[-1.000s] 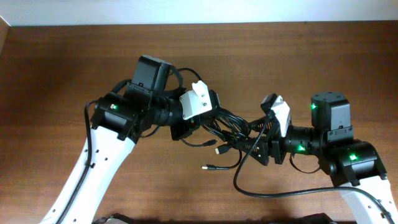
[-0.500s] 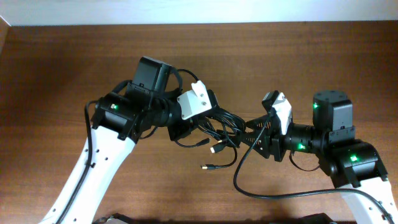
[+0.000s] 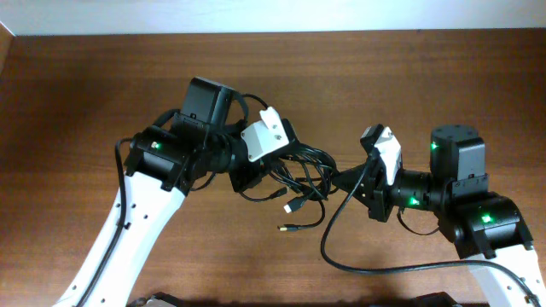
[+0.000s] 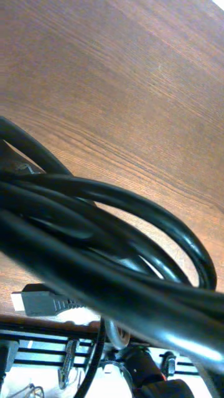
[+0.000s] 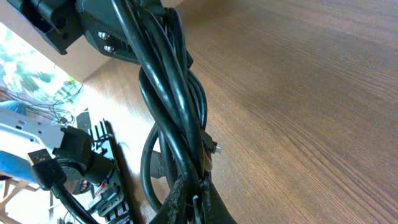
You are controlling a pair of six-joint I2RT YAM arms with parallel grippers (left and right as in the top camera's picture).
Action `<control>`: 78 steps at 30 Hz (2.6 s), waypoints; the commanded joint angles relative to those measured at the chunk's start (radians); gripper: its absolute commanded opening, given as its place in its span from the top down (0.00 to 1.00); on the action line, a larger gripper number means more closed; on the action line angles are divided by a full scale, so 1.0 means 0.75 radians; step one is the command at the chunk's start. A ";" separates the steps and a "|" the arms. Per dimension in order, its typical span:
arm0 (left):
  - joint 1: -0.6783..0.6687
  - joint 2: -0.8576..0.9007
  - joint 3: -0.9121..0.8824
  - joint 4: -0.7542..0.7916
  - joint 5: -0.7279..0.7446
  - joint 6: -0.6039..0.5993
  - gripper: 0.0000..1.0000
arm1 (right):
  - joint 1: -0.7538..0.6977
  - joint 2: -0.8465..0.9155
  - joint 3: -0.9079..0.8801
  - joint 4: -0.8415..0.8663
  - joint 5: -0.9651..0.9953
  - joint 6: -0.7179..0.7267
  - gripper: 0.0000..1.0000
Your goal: Untangle cables
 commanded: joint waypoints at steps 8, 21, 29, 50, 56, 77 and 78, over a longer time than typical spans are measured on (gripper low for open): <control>0.145 -0.001 0.010 0.013 -0.168 -0.641 1.00 | 0.004 -0.013 0.033 0.061 0.012 0.156 0.96; 0.148 -0.001 0.010 0.001 -0.193 -0.862 1.00 | 0.004 -0.013 0.033 0.074 0.432 0.580 0.96; 0.146 -0.001 0.010 0.024 -0.192 -0.896 1.00 | 0.004 -0.012 0.033 0.071 0.455 0.643 0.39; 0.146 -0.001 0.010 0.137 -0.159 -0.571 1.00 | 0.006 -0.012 0.033 0.075 0.167 0.517 0.15; 0.146 -0.001 0.010 0.157 0.127 -0.415 1.00 | 0.006 -0.012 0.033 0.054 0.142 0.517 0.15; 0.146 -0.001 0.010 0.061 0.210 0.081 1.00 | 0.005 -0.116 0.033 0.205 0.078 0.481 0.15; 0.146 -0.001 0.010 0.041 0.271 0.119 1.00 | 0.005 -0.128 0.033 0.218 0.079 0.481 0.18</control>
